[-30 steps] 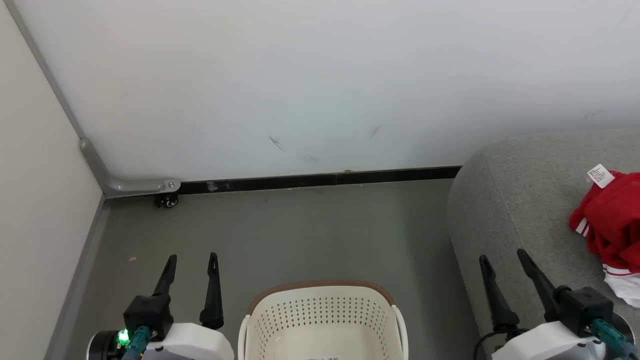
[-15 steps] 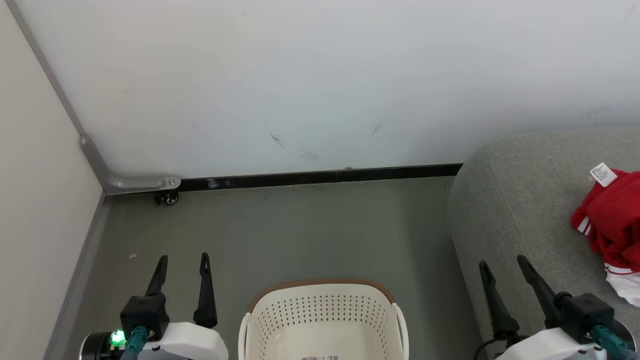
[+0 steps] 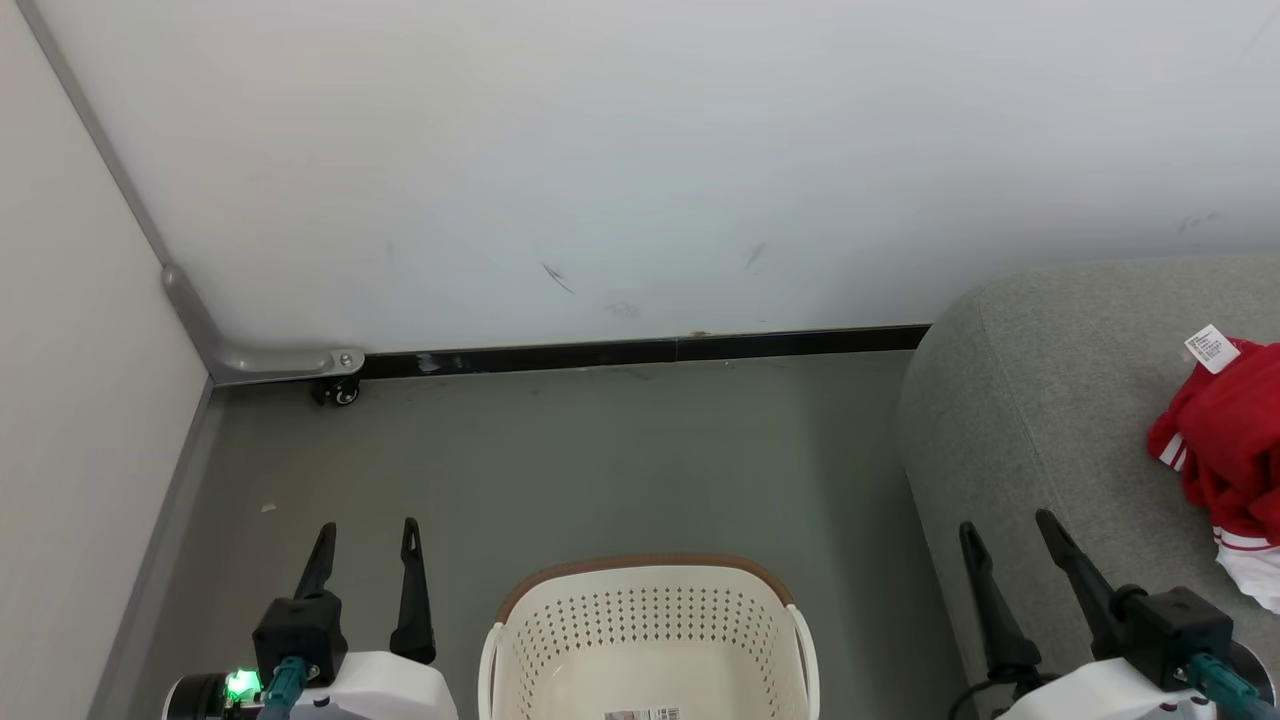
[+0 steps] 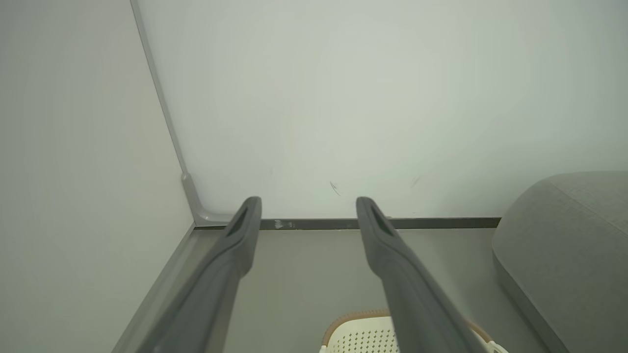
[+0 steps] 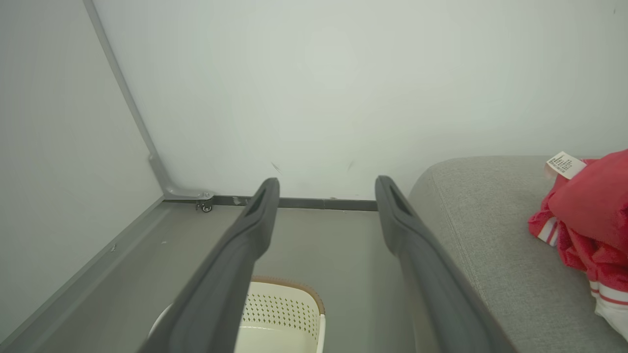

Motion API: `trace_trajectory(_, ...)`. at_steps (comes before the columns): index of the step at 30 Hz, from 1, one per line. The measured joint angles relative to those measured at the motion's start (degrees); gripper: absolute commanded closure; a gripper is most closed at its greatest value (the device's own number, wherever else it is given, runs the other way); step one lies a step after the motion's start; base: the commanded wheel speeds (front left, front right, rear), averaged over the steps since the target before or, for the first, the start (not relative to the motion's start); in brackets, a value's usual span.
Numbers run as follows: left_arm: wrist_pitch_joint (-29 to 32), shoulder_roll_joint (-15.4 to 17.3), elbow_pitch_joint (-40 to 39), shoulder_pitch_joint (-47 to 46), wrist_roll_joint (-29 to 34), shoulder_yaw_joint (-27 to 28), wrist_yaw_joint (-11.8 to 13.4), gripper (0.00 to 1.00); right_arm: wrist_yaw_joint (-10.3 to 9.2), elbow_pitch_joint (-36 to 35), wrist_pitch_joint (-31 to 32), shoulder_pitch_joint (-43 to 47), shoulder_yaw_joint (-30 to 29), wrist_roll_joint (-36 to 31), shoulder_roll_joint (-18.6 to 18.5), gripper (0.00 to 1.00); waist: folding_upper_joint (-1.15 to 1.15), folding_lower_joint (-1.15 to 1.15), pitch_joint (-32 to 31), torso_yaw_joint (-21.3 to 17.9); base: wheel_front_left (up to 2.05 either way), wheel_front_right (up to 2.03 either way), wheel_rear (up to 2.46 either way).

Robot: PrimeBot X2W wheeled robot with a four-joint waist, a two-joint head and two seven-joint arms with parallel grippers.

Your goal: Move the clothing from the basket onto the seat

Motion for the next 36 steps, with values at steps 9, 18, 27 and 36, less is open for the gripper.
trace_trajectory(9,0.3,-0.5,3.5,2.6,-0.1,-0.4,-0.1,1.0,0.0,3.5,0.1,1.9,0.3,0.1,0.6,1.0,0.0,0.0,-0.1,0.1,0.0,0.0,0.0)
trace_trajectory(18,3.2,-0.7,5.4,2.1,-4.6,3.4,-1.6,1.0,0.0,5.3,1.0,1.2,-1.6,4.5,0.6,1.0,0.0,0.0,0.0,0.0,0.0,0.0,0.0)
trace_trajectory(27,6.2,-1.3,5.7,1.0,-12.2,5.8,-3.3,1.0,0.0,7.4,2.6,-1.2,-3.4,13.8,0.6,1.0,0.0,0.02,0.2,-0.2,0.0,0.0,0.0)
trace_trajectory(36,9.2,-1.6,5.7,-0.3,-19.0,8.1,-5.2,1.0,0.0,7.8,4.3,-2.4,-3.8,21.2,0.6,1.0,0.0,0.2,0.4,-0.4,0.0,0.0,0.0)
